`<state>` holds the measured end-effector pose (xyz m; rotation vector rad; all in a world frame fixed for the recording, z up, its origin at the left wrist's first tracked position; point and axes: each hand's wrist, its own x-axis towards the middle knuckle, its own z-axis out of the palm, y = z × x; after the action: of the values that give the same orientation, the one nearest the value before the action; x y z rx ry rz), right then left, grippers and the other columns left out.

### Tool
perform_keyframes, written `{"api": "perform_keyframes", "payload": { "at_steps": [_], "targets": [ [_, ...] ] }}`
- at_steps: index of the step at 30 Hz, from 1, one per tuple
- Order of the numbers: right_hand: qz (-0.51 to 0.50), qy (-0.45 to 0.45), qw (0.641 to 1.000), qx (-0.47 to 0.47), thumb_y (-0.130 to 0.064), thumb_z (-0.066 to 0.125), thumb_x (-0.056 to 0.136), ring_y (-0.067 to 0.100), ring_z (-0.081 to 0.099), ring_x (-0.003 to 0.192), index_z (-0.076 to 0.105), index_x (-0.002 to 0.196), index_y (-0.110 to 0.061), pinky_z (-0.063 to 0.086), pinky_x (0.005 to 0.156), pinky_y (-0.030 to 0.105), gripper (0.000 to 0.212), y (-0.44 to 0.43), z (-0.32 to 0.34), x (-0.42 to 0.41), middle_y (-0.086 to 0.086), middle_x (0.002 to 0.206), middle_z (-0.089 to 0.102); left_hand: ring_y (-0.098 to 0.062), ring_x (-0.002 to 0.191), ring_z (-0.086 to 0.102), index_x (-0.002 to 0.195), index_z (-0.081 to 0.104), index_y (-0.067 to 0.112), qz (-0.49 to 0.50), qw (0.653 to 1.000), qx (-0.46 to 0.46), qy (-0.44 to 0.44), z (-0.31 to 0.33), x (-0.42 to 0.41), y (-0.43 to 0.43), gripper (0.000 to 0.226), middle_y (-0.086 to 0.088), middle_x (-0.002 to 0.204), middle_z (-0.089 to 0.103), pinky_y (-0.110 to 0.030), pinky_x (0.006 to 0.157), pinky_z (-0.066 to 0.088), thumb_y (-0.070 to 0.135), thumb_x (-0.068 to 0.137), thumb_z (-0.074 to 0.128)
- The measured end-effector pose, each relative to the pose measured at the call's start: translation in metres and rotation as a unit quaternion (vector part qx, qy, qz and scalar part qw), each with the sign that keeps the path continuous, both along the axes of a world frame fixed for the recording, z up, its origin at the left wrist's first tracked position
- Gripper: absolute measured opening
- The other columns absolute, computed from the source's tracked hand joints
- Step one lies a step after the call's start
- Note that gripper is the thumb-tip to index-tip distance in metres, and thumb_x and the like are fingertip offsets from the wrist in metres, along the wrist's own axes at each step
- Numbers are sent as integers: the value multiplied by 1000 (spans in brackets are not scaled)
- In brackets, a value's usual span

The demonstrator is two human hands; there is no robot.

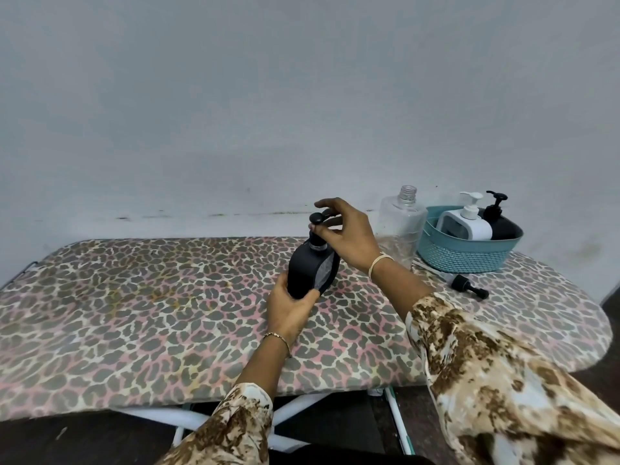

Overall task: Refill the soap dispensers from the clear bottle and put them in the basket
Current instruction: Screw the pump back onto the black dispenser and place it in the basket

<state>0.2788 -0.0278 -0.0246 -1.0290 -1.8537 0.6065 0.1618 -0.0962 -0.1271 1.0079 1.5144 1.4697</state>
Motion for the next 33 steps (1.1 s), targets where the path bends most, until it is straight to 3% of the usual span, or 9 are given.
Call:
{"api": "perform_keyframes", "payload": {
  "at_steps": [6, 12, 17, 22, 27, 30, 33],
  "targets": [
    [-16, 63, 995, -78, -24, 73, 85, 6, 68, 88, 54, 114, -20, 57, 84, 30, 35, -2, -15, -1, -8, 93, 67, -14, 103, 64, 119, 54, 23, -3, 999, 38, -10, 0, 1, 1, 57, 7, 108, 65, -39, 96, 53, 17, 71, 84],
    [-56, 94, 992, -60, -35, 72, 84, 6, 67, 97, 58, 115, -29, 56, 88, 39, 34, -10, -41, -8, -10, 99, 71, -13, 106, 63, 112, 53, 32, -14, 998, 65, 0, -4, -1, 3, 54, 10, 108, 64, -40, 96, 53, 14, 71, 84],
    [-131, 43, 990, -36, -55, 69, 68, 10, 63, 102, 59, 109, -39, 53, 89, 38, 46, -15, -46, -12, -12, 103, 68, -11, 104, 64, 110, 56, 35, -19, 997, 71, 20, -8, -3, 7, 53, 8, 110, 67, -40, 96, 52, 13, 70, 83],
    [-95, 18, 993, -71, -53, 65, 76, 16, 62, 105, 66, 114, -28, 51, 93, 43, 45, -3, -44, -13, -3, 108, 69, -13, 104, 66, 121, 56, 29, -11, 997, 66, 24, -11, -4, 7, 58, 6, 114, 67, -45, 91, 55, 18, 71, 83],
    [-125, 39, 989, -63, -47, 79, 71, 5, 67, 89, 70, 97, -27, 55, 84, 34, 34, -5, -39, -7, -12, 91, 72, -9, 96, 64, 114, 52, 33, -1, 995, 72, 68, -8, -2, 7, 52, 7, 110, 66, -36, 91, 55, 19, 74, 81],
    [-163, 65, 983, -51, -52, 81, 68, -1, 64, 75, 67, 83, -23, 55, 75, 27, 36, -13, -37, -5, -12, 76, 69, -11, 100, 65, 120, 54, 29, 5, 994, 77, 78, -10, -2, 8, 54, 8, 110, 65, -39, 90, 55, 22, 74, 81],
    [-169, 67, 983, -20, -52, 75, 73, 5, 60, 83, 60, 85, -23, 51, 80, 33, 35, -17, -43, -6, -12, 85, 64, -10, 101, 63, 122, 53, 28, -3, 993, 80, 81, -10, -3, 8, 56, 10, 110, 64, -34, 92, 54, 22, 74, 81]
  ]
}}
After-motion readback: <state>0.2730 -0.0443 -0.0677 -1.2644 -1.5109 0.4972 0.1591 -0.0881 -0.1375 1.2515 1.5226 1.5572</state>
